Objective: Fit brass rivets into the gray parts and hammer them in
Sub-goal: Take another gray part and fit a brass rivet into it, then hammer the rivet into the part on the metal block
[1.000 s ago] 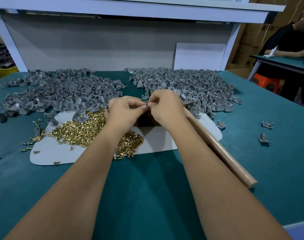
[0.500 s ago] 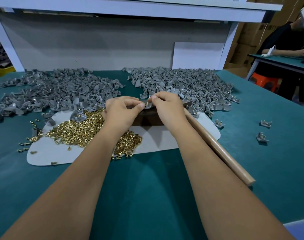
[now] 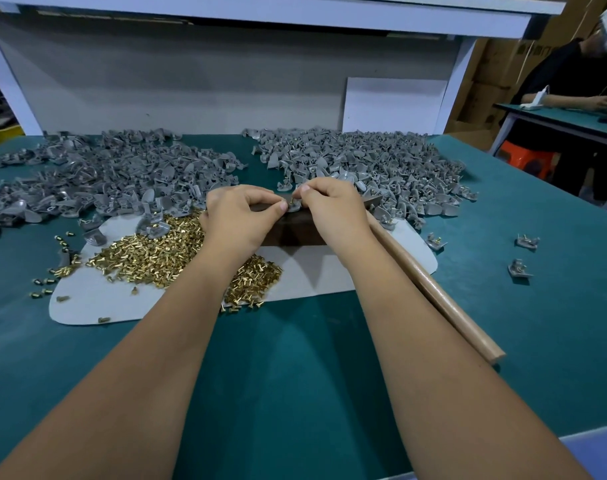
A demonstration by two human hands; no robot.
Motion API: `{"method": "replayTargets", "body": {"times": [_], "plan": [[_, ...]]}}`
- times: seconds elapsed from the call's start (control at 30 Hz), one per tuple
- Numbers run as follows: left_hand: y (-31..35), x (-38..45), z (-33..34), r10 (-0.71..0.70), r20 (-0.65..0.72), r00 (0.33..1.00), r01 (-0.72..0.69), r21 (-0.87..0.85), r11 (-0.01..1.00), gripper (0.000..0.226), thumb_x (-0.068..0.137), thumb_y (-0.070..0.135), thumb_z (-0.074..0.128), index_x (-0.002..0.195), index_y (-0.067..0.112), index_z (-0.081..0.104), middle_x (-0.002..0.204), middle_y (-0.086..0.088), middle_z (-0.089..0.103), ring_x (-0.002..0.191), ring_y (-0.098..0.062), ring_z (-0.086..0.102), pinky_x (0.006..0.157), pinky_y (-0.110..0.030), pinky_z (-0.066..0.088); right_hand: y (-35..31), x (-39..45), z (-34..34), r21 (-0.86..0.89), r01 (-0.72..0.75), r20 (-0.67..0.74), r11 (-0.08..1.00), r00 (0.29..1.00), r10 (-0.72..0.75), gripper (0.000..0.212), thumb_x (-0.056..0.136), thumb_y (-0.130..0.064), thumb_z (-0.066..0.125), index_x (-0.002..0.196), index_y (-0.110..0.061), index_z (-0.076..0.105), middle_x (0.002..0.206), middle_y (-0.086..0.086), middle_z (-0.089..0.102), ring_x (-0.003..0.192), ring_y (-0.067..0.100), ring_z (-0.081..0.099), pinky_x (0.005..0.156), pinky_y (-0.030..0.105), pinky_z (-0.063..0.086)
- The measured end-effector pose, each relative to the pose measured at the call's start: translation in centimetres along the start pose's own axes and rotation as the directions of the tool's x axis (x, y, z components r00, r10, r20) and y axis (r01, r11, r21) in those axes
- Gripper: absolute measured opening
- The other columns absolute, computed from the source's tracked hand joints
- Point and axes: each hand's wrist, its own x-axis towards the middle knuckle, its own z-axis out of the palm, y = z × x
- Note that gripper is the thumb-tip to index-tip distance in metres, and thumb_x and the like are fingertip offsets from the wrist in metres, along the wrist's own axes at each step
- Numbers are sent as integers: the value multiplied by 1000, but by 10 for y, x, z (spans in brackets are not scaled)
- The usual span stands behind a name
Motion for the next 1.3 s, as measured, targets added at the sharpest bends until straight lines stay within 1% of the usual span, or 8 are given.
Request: {"method": "replayTargets", "body": {"times": [0.13,0.2,0.37,0.57,0.77,0.93,1.13,1.3], "plan": [[2,-1,-1,-21,-17,1000,21,18,1000,13,85,37,74,79,46,66,93,23,64,127,-15,44,110,-49,32,-6,-3,-11,-31,-12,55,999,998,14,20,93,-19,53,93,-19,74,94,-8,69,94,11,60,86,30,47],[5,-1,-2,-34,-16,999,35,37,999,14,86,38,73,79,47,65,95,23,64,127,-19,41,109,-49,33,-10,-1,-27,-110,-28,-7,994,1000,27,19,92,-21,53,91,-21,72,90,-8,68,86,11,60,74,27,47],[6,-3,0,-33,-42,999,39,161,986,6,88,42,69,88,40,73,99,24,62,126,-19,42,108,-45,31,0,-20,-74,-615,-255,-167,746,967,193,35,89,-36,54,63,-12,49,61,4,51,63,28,50,52,28,33],[6,-6,3,-32,-62,998,44,195,980,8,89,41,67,92,38,74,109,20,67,124,-21,38,106,-43,28,9,-44,-70,-811,-282,-164,513,950,265,25,90,-25,54,110,-11,58,113,13,56,107,33,53,70,33,37],[8,-7,2,-57,-48,997,64,157,986,11,89,40,68,80,46,63,96,27,58,124,-18,36,102,-40,25,10,-49,-72,-819,-274,-195,503,959,204,21,94,-18,51,110,-6,48,115,14,58,105,34,56,69,34,39],[8,-7,3,-84,-65,994,93,153,984,12,87,41,69,78,45,63,89,27,54,123,-20,37,101,-40,27,-2,-47,-84,-756,-234,-280,612,960,22,18,94,-19,50,102,-14,35,71,2,54,51,20,41,45,28,23],[7,-6,3,-100,-68,993,111,190,976,4,86,44,67,86,42,71,91,24,56,121,-19,38,90,-35,21,-27,-64,-87,-716,-23,-154,698,980,-126,38,96,-41,49,131,-55,45,92,-4,66,82,26,59,59,30,36],[5,-5,3,-85,-72,994,95,150,984,6,85,44,69,80,45,70,84,27,57,109,-5,33,85,-33,15,-33,-65,-79,-775,9,-143,632,971,-189,38,96,-41,47,130,-57,44,81,-5,57,66,21,42,49,28,23]]}}
